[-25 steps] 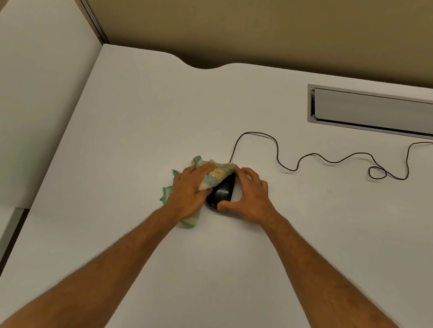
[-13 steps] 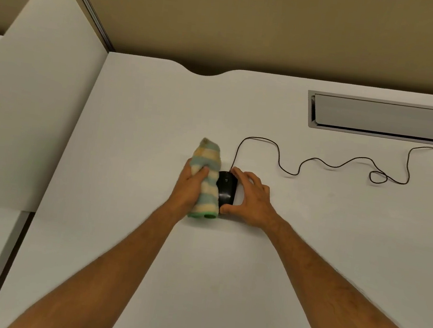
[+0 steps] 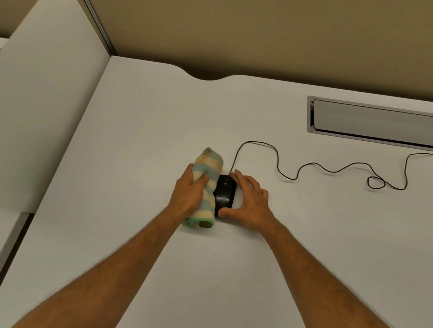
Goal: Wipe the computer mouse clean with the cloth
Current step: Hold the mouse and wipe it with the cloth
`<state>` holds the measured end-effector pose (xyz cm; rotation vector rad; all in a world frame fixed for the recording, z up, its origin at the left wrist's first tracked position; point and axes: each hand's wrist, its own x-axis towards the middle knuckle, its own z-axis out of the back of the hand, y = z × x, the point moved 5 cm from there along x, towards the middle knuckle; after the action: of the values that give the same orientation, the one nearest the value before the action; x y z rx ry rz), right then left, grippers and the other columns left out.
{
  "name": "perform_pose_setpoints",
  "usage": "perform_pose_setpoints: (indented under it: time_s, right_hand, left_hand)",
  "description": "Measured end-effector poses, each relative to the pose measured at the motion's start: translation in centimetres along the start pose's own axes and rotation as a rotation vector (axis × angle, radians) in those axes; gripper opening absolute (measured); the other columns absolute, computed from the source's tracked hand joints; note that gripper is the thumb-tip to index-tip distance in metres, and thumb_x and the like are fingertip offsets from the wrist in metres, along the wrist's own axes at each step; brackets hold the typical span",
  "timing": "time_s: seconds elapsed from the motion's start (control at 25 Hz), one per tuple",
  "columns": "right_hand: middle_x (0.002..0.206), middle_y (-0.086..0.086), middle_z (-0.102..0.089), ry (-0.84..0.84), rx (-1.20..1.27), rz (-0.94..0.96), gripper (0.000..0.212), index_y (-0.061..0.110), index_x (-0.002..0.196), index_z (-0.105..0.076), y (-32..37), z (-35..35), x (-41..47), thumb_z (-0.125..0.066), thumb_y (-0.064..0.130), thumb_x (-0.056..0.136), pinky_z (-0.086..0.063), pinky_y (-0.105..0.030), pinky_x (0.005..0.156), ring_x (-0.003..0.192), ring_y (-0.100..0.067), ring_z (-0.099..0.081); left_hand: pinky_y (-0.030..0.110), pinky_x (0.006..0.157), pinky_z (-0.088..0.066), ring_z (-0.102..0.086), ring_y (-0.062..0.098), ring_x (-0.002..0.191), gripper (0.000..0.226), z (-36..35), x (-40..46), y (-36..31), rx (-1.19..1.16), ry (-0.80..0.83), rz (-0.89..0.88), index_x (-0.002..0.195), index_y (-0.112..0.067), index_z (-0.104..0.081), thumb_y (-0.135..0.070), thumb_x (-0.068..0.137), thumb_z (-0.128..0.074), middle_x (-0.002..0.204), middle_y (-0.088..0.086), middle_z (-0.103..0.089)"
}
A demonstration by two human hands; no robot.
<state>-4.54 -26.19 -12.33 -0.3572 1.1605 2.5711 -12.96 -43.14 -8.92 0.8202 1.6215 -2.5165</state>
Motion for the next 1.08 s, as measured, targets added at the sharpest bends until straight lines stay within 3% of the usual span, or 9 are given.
perform_pose_setpoints:
  time_s: [0.12, 0.2, 0.36, 0.48, 0.6, 0.76, 0.88, 1.08]
  right_hand:
    - [0.163, 0.004, -0.018, -0.010, -0.021, 0.030, 0.122, 0.036, 0.156, -0.012, 0.2, 0.0, 0.1, -0.072, 0.072, 0.055, -0.011, -0.034, 0.108, 0.145, -0.013, -0.014]
    - [0.166, 0.007, -0.007, -0.012, -0.040, 0.054, 0.121, 0.037, 0.155, -0.013, 0.4, 0.0, 0.2, -0.074, 0.070, 0.056, -0.011, -0.034, 0.106, 0.145, -0.010, -0.013]
    - [0.167, 0.007, -0.002, -0.013, -0.027, 0.058, 0.117, 0.035, 0.156, -0.016, 0.4, 0.1, -0.1, -0.079, 0.065, 0.061, -0.011, -0.035, 0.107, 0.146, -0.011, -0.011]
    - [0.166, 0.007, -0.012, -0.022, -0.003, 0.050, 0.114, 0.033, 0.156, -0.017, 0.6, 0.2, -0.3, -0.076, 0.068, 0.064, -0.013, -0.041, 0.112, 0.147, -0.012, -0.013]
    - [0.162, 0.005, -0.021, -0.013, 0.008, 0.017, 0.120, 0.030, 0.157, -0.014, 0.5, 0.3, -0.2, -0.080, 0.063, 0.062, -0.013, -0.043, 0.113, 0.147, -0.013, -0.014]
    - [0.160, -0.001, -0.026, -0.008, -0.007, 0.022, 0.121, 0.028, 0.157, -0.016, 0.5, 0.2, -0.1, -0.084, 0.061, 0.063, -0.015, -0.041, 0.111, 0.146, -0.018, -0.018]
    - [0.158, -0.004, -0.027, -0.001, 0.003, 0.025, 0.120, 0.029, 0.157, -0.014, 0.2, 0.1, 0.1, -0.081, 0.065, 0.064, -0.015, -0.040, 0.111, 0.145, -0.020, -0.020]
    - [0.157, 0.002, -0.030, -0.017, 0.007, 0.027, 0.124, 0.030, 0.156, -0.016, -0.2, 0.0, 0.3, -0.080, 0.068, 0.057, -0.014, -0.036, 0.106, 0.144, -0.013, -0.019]
  left_hand:
    - [0.043, 0.091, -0.053, -0.064, 0.023, 0.107, 0.033, -1.7, 1.2, -2.0, 0.037, 0.198, -0.061, 0.130, -0.023, -0.052, -0.028, 0.097, -0.055, 0.122, 0.006, -0.064]
    - [0.037, 0.083, -0.052, -0.063, 0.024, 0.105, 0.036, -1.9, 2.3, -2.9, 0.111, 0.262, -0.033, 0.132, -0.023, -0.052, -0.030, 0.097, -0.055, 0.123, 0.006, -0.064]
    - [0.021, 0.067, -0.041, -0.059, 0.017, 0.095, 0.040, -1.1, 2.3, -2.0, 0.167, 0.096, 0.008, 0.137, -0.021, -0.051, -0.033, 0.098, -0.051, 0.117, -0.002, -0.059]
    - [0.022, 0.072, -0.046, -0.062, 0.021, 0.096, 0.037, -1.4, -1.3, 0.5, 0.078, -0.025, -0.017, 0.133, -0.020, -0.053, -0.033, 0.099, -0.052, 0.114, 0.000, -0.063]
    - [0.015, 0.079, -0.049, -0.067, 0.025, 0.100, 0.038, -1.2, -4.4, 1.9, 0.158, 0.025, -0.227, 0.126, -0.013, -0.060, -0.032, 0.095, -0.053, 0.108, 0.004, -0.068]
    - [0.050, 0.095, -0.049, -0.058, 0.038, 0.112, 0.049, 0.3, -6.1, 2.7, 0.519, 0.173, -0.560, 0.138, -0.004, -0.054, -0.005, 0.089, -0.054, 0.138, 0.020, -0.058]
    - [0.051, 0.089, -0.049, -0.055, 0.034, 0.110, 0.049, 1.8, -6.3, 2.9, 0.769, 0.212, -0.670, 0.134, -0.015, -0.060, -0.007, 0.086, -0.060, 0.144, 0.007, -0.056]
    - [0.050, 0.084, -0.048, -0.049, 0.031, 0.106, 0.061, 0.3, -5.0, 1.0, 0.775, 0.097, -0.579, 0.146, -0.025, -0.047, -0.008, 0.088, -0.054, 0.141, 0.008, -0.051]
